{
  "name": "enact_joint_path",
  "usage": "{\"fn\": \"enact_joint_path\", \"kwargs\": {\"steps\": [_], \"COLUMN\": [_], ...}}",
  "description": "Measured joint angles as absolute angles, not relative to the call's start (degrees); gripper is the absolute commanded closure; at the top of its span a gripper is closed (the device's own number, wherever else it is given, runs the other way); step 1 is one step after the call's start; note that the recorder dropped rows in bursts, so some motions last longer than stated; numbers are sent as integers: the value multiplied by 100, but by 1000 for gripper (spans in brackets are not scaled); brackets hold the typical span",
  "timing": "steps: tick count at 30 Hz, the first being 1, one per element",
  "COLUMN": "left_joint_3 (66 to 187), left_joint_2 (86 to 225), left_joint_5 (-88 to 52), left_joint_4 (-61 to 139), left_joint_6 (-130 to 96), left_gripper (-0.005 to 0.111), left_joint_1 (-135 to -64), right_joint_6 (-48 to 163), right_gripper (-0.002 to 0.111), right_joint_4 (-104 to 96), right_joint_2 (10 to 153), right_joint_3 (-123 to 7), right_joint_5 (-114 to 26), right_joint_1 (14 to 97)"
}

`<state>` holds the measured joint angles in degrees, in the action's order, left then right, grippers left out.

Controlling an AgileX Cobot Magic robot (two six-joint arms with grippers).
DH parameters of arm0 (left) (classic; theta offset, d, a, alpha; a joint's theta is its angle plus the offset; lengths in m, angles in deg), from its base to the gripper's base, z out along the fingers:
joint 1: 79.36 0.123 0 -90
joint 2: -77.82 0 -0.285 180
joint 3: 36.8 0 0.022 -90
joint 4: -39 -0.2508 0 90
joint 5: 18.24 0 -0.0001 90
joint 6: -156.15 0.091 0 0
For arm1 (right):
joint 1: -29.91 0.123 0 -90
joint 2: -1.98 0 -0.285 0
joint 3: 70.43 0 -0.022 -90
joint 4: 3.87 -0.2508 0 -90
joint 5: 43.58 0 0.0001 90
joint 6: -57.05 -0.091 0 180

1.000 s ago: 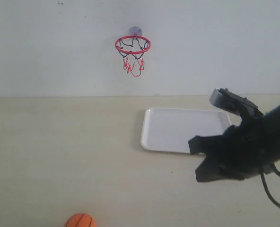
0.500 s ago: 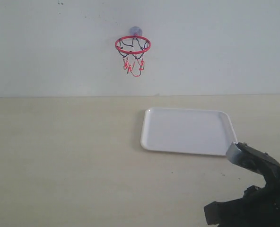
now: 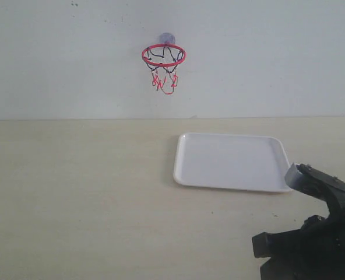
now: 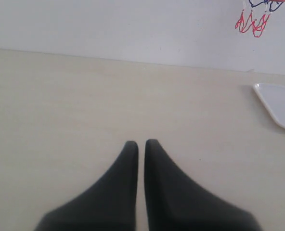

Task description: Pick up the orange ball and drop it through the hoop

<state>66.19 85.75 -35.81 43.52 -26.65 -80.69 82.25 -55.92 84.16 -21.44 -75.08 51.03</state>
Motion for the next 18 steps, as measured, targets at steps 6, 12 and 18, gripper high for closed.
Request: {"fn": "enact_joint_path", "kwargs": {"steps": [6,12,18], "left_joint_3": [6619,6619,6619], "left_joint_2": [8575,8575,8575], "left_joint_5": [-3581,-3581,-3581], "left_joint_4": [4352,4352,4352], "left_joint_6": [-2665,-2665,-2665], "left_gripper": [103,103,103], "left_joint_1": [-8069,-8069,-8069], "right_joint_6": [8142,8184,8195], "right_gripper": [108,108,108], "right_joint_4": [-5592,-5602,-5602], "right_joint_2": [7790,6394,4892], "right_joint_3": [-2000,-1228,-222], "right_joint_5": [-7040,-6117,-5448], "right_joint_1": [5111,5111,5111]}}
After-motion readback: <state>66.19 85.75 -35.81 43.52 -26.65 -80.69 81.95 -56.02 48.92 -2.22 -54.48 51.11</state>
